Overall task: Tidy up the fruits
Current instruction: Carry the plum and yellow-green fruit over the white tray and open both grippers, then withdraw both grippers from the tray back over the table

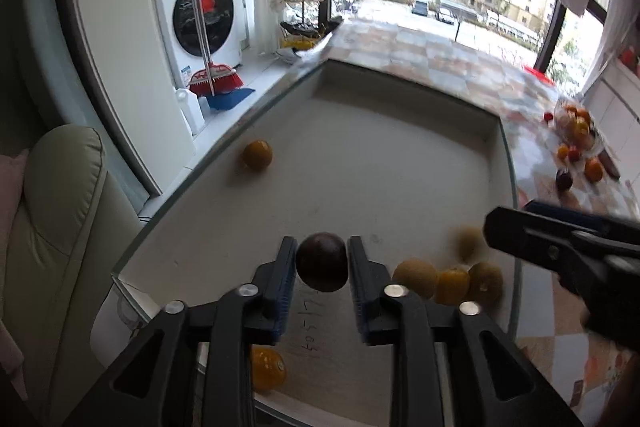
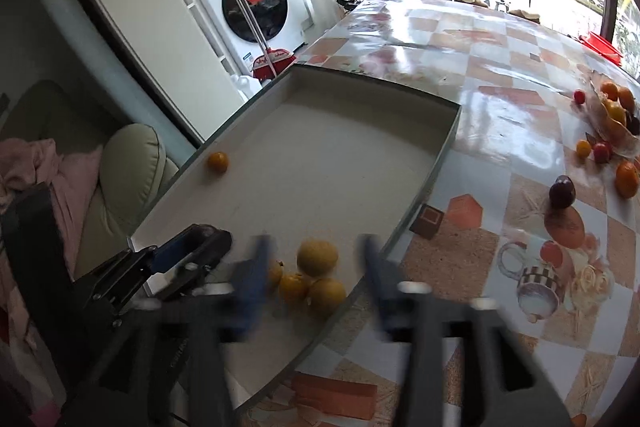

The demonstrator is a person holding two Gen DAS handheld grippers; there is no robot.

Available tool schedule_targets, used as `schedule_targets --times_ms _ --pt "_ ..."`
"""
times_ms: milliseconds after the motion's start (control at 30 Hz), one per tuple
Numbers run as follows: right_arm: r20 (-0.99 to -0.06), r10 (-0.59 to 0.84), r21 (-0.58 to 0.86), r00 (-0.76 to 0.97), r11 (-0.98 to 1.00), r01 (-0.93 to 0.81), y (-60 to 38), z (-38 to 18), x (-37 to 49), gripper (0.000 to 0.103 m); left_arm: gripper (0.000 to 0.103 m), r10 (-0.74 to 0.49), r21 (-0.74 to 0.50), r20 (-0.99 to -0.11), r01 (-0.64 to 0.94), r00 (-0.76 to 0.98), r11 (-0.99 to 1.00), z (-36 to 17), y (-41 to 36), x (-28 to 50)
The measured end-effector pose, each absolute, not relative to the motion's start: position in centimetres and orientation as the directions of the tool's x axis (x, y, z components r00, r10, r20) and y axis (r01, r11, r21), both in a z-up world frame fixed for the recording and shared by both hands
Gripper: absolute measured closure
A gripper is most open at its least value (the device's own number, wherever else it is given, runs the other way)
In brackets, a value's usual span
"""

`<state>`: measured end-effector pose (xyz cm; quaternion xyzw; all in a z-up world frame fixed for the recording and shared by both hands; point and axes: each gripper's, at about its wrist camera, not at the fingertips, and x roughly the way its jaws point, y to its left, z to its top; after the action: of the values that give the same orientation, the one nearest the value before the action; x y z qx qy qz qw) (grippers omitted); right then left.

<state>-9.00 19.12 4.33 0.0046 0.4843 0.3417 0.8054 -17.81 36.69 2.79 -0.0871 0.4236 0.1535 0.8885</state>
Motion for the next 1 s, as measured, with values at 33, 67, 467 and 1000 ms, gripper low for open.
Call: schedule_targets --times_ms 33,67,467,1000 --pt "-0.77 0.561 0.339 0.304 0.764 -0.55 19.0 4.5 -9.1 0.021 0.019 0.215 -0.013 -0.778 -0.357 0.591 0.934 2.8 36.7 -17.9" --pt "-0.765 0.564 0.337 0.311 0.762 -0.553 18.9 4.8 -9.2 0.021 0.009 0.262 0.01 -0.756 -0.39 0.6 0.921 3.0 36.6 -18.1" --pt "-0.767 0.447 0.256 0.461 0.871 -0.419 10.7 5.1 -9.0 0.0 0.009 0.24 0.041 -0.688 -0.293 0.685 0.955 5.2 31.6 -19.2" --pt "-0.866 0.104 0.121 0.488 0.993 0.004 -7.9 -1.4 -8.7 0.0 0.009 0.023 0.125 -0.768 0.115 0.64 0.985 2.9 16.1 -16.4"
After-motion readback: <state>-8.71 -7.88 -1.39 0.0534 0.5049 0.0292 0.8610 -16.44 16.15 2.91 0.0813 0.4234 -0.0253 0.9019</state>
